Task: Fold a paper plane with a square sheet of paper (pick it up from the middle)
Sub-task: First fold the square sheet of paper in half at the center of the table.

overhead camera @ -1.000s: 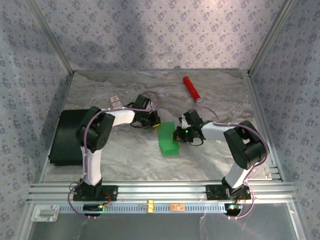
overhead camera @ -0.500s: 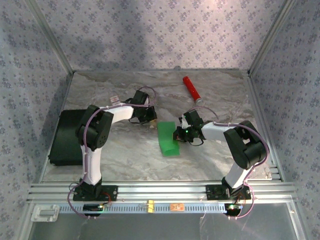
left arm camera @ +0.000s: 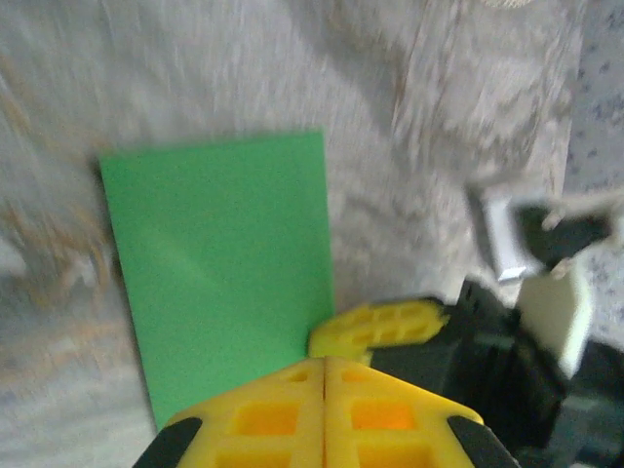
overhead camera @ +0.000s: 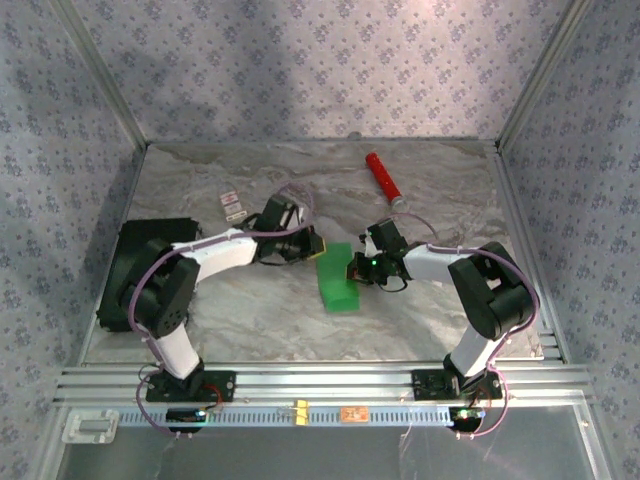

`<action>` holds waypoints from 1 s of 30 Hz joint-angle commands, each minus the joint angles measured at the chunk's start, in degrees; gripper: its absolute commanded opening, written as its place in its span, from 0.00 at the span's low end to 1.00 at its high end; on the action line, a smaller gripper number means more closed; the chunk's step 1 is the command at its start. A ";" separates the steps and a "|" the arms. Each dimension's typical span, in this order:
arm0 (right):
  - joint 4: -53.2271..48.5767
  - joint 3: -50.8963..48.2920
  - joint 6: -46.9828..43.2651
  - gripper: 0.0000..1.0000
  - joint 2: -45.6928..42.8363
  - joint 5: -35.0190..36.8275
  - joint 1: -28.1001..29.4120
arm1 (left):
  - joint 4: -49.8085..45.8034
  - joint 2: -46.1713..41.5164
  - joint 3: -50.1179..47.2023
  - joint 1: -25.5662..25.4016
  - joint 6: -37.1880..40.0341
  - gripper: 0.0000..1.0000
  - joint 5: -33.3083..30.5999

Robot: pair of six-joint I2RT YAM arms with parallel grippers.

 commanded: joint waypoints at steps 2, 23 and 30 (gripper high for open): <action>-5.10 -2.10 0.70 0.01 0.57 4.39 -0.47 | 7.77 -2.05 -6.74 -1.45 -6.76 0.07 5.64; -5.43 -2.24 0.38 0.01 1.30 4.71 -0.10 | 12.20 3.13 -11.20 -3.98 -8.13 0.07 9.50; -5.46 -2.35 0.38 0.01 1.31 4.78 -0.06 | 11.47 4.28 -15.12 -4.18 -6.17 0.07 7.10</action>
